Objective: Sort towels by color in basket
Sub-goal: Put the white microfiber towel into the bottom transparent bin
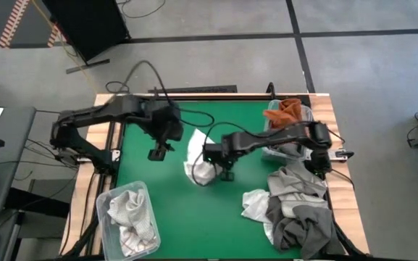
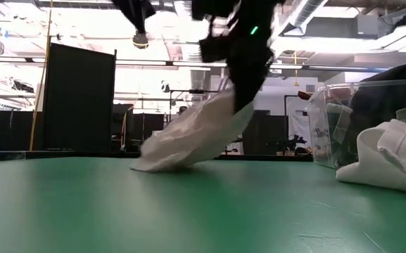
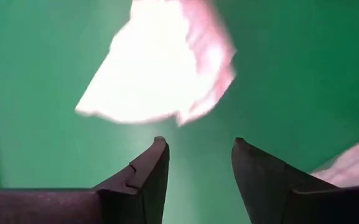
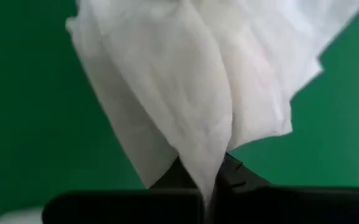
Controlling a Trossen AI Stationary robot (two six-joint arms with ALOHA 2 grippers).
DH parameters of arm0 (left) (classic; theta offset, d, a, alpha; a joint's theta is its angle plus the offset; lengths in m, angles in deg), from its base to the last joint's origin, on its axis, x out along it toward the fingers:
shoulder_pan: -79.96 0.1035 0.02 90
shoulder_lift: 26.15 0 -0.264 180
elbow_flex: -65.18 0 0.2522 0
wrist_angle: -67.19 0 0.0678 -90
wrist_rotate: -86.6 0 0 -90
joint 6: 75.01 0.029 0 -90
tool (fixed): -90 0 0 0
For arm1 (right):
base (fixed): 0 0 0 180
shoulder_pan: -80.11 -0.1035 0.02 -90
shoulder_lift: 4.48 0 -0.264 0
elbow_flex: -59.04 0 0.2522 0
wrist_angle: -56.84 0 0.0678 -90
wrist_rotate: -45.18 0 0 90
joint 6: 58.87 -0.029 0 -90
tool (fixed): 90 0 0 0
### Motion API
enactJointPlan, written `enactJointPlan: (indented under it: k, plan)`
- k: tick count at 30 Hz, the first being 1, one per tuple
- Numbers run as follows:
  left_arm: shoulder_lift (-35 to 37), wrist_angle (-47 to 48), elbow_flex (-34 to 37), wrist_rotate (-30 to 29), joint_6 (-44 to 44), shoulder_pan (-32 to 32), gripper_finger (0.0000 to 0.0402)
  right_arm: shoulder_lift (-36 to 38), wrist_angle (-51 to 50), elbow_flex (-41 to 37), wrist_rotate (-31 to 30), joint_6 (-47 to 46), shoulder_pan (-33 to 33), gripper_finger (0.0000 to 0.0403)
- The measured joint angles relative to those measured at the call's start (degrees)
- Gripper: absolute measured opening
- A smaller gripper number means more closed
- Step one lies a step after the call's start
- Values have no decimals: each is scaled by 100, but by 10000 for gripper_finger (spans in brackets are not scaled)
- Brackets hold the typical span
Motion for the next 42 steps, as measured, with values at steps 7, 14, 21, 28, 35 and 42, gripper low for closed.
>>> enactJointPlan:
  k: [7,14,21,28,35,42]
  plan:
    - [3,-595,1238,-56,205,0,167,759,-771,0,9,-707,-593,25]
    - [18,-1248,1489,-25,243,0,167,732,316,-10,90,-627,-417,26]
    - [107,-1353,1489,39,206,-142,167,-232,1124,-24,323,-186,-96,33]
    - [170,-1331,1489,190,156,-307,167,-1136,1522,-28,484,30,-7,70]
    - [164,-1477,1487,287,225,-313,167,-1005,1517,-33,481,35,-134,183]
    - [172,-1919,1528,489,281,-313,167,-95,1434,-29,481,-124,-339,307]
